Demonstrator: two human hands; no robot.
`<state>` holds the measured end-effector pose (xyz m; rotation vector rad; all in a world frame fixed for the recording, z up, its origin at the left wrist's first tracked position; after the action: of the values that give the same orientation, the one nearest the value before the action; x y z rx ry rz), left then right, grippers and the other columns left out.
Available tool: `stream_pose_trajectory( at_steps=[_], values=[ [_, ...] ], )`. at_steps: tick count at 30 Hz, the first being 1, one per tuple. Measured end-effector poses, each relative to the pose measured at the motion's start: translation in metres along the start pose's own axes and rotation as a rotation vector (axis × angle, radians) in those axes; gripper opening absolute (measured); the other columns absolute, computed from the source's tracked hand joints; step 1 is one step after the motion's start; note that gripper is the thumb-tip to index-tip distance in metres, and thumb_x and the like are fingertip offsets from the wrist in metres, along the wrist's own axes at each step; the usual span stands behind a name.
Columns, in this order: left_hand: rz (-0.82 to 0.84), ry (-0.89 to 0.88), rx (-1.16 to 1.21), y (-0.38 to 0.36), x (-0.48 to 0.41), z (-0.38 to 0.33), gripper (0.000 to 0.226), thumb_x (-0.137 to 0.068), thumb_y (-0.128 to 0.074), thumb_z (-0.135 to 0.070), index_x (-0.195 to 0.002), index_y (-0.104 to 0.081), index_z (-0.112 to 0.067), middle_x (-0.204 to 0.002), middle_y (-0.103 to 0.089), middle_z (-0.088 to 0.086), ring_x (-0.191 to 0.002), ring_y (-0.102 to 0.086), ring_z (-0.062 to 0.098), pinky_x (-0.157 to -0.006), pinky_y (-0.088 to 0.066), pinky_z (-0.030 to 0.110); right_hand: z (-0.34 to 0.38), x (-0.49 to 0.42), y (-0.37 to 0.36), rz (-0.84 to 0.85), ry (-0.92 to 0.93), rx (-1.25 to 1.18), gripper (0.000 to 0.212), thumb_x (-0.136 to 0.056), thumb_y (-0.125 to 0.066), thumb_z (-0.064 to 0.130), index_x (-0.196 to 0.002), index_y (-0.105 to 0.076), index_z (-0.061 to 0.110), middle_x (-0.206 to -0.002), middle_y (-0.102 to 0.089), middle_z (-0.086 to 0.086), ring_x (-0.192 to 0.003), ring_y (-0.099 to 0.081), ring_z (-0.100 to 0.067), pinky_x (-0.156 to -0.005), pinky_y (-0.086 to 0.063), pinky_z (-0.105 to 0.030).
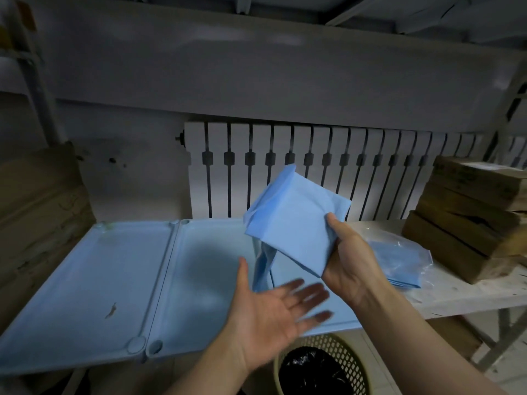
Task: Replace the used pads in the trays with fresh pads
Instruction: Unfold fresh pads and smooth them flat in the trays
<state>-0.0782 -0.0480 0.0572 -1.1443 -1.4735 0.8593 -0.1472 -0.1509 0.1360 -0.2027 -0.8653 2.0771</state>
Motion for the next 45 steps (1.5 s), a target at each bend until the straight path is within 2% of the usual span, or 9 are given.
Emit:
stream_pose_trajectory(
  at_steps=[7,14,23,27,30,34,37,41,45],
  values=[
    [-0.25,-0.431,-0.256,-0.026,-0.002,-0.081,0.04,-0.103,-0.038,-0.035,-0.125,-0.058,-0.008,-0.098,-0.073,0.014,-0.09,-0.067,0.027,-0.079,-0.051,0.04,0.001,-0.007,0.041,0.004,-0.069,0.123,0.038,-0.086,-0.046,0.008,-0.121,-0.059,0.009,-0.121,-0.067,-0.015,-0.109,-0.063,-0.034,-0.091,-0.051,-0.048],
    [-0.162,-0.493,-0.667,-0.055,0.018,-0.121,0.033,-0.1,-0.045,-0.032,-0.125,-0.061,-0.015,-0.115,-0.07,0.006,-0.101,-0.069,0.021,-0.086,-0.053,0.04,-0.008,-0.011,0.072,-0.223,-0.06,0.434,0.037,-0.097,-0.037,0.025,-0.125,-0.059,0.014,-0.116,-0.069,-0.007,-0.111,-0.06,-0.026,-0.108,-0.036,-0.046],
    [-0.091,-0.521,-0.991,-0.081,0.031,-0.133,0.035,-0.099,-0.049,-0.029,-0.127,-0.06,-0.012,-0.12,-0.068,0.008,-0.111,-0.065,0.025,-0.1,-0.048,0.044,-0.002,-0.014,0.035,0.029,0.058,0.625,0.053,-0.085,-0.053,0.058,-0.122,-0.063,0.021,-0.112,-0.072,0.002,-0.116,-0.06,-0.014,-0.113,-0.028,-0.043],
    [-0.093,-0.486,-1.024,-0.078,0.032,-0.128,0.035,-0.098,-0.051,-0.03,-0.125,-0.061,-0.01,-0.119,-0.069,0.009,-0.109,-0.066,0.025,-0.097,-0.051,0.042,0.002,-0.011,0.014,0.209,0.139,0.652,0.04,-0.087,-0.062,0.054,-0.109,-0.07,0.021,-0.11,-0.071,0.004,-0.112,-0.062,-0.014,-0.112,-0.032,-0.044],
    [-0.09,-0.455,-1.043,-0.075,0.031,-0.126,0.036,-0.096,-0.053,-0.03,-0.126,-0.061,-0.011,-0.119,-0.068,0.009,-0.111,-0.065,0.025,-0.101,-0.046,0.044,0.01,-0.01,0.001,0.211,0.202,0.588,0.051,-0.085,-0.07,0.044,-0.123,-0.062,0.011,-0.115,-0.069,-0.005,-0.103,-0.067,-0.023,-0.104,-0.044,-0.045],
    [-0.076,-0.473,-1.012,-0.076,0.031,-0.123,0.032,-0.094,-0.058,-0.024,-0.121,-0.063,-0.008,-0.118,-0.068,0.013,-0.11,-0.065,0.027,-0.101,-0.046,0.044,0.022,-0.007,-0.016,0.17,0.272,0.559,0.021,-0.092,-0.063,0.018,-0.11,-0.07,0.01,-0.104,-0.074,-0.007,-0.095,-0.07,-0.027,-0.091,-0.053,-0.04],
    [-0.19,-0.77,-1.042,-0.082,0.029,-0.12,0.026,-0.091,-0.064,-0.014,-0.116,-0.064,-0.008,-0.11,-0.071,0.009,-0.101,-0.069,0.023,-0.097,-0.051,0.041,0.027,-0.007,-0.023,0.116,0.296,0.493,0.011,-0.092,-0.062,0.013,-0.098,-0.07,0.008,-0.096,-0.075,-0.008,-0.085,-0.07,-0.024,-0.082,-0.057,-0.039],
    [-0.556,-1.382,-1.204,-0.09,0.039,-0.113,0.045,-0.078,-0.077,-0.018,-0.114,-0.053,-0.029,-0.111,-0.049,-0.012,-0.088,-0.053,0.003,-0.077,-0.041,0.008,0.024,-0.006,-0.029,0.099,0.319,0.445,0.008,-0.092,-0.061,0.01,-0.089,-0.068,0.006,-0.091,-0.073,-0.012,-0.075,-0.069,-0.022,-0.071,-0.058,-0.037],
    [-0.34,-1.324,-1.393,-0.102,0.032,-0.089,0.034,-0.07,-0.083,-0.032,-0.097,-0.064,-0.033,-0.106,-0.059,-0.009,-0.08,-0.056,0.005,-0.069,-0.042,0.007,0.02,-0.003,-0.034,0.136,0.325,0.395,0.018,-0.093,-0.059,0.009,-0.105,-0.065,-0.003,-0.102,-0.071,-0.023,-0.086,-0.069,-0.031,-0.084,-0.056,-0.043]
  ],
)
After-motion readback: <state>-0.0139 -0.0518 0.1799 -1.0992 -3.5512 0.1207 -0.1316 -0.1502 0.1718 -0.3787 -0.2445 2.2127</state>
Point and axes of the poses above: each hand's wrist, its own x-axis away from the middle knuckle, its own y-axis out of the back of the hand, z = x × y, the point moved 3 cm from there along -x, towards the middle knuckle
